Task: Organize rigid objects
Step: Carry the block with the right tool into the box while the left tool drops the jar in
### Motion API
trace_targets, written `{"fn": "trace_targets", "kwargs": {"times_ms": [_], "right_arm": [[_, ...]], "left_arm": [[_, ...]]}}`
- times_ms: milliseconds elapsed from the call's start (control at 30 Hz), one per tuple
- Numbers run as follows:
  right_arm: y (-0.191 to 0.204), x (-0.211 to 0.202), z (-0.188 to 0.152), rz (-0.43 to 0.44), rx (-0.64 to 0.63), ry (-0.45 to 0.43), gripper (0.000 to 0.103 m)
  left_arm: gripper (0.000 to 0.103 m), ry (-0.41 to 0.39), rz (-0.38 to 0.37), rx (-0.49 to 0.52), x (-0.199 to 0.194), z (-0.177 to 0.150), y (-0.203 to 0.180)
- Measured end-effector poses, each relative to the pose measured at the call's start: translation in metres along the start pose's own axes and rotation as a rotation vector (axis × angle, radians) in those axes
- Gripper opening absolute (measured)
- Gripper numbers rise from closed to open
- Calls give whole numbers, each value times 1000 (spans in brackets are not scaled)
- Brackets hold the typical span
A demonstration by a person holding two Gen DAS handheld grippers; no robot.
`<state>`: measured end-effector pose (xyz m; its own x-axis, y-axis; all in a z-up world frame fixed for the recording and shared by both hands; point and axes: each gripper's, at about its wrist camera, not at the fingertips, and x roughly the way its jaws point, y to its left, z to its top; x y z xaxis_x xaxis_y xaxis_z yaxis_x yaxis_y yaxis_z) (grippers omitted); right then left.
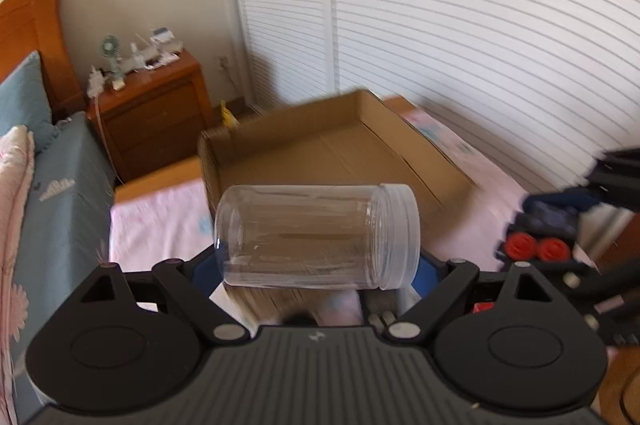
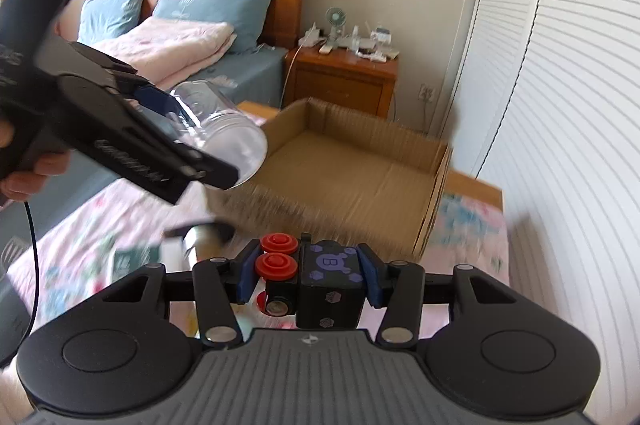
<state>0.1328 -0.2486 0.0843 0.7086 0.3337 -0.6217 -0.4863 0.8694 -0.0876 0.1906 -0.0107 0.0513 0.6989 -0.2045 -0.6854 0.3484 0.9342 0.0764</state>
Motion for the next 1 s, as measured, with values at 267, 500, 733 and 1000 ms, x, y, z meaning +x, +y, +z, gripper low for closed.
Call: {"fn": "trace_targets", "kwargs": {"times_ms": [267,500,733,1000], "right_arm": [[-30,37,41,-22,38,11,55],[-44,72,54,-21,84,58,55],[-50,107,74,-16,80,94,55],[-63,157,112,-67,95,86,75]], "left_arm": [[90,64,42,-50,65,29,24],[93,91,74,-71,91,27,34],[93,73,12,-83,58,4,41],[93,42,-37,-62,32,-15,39]]}}
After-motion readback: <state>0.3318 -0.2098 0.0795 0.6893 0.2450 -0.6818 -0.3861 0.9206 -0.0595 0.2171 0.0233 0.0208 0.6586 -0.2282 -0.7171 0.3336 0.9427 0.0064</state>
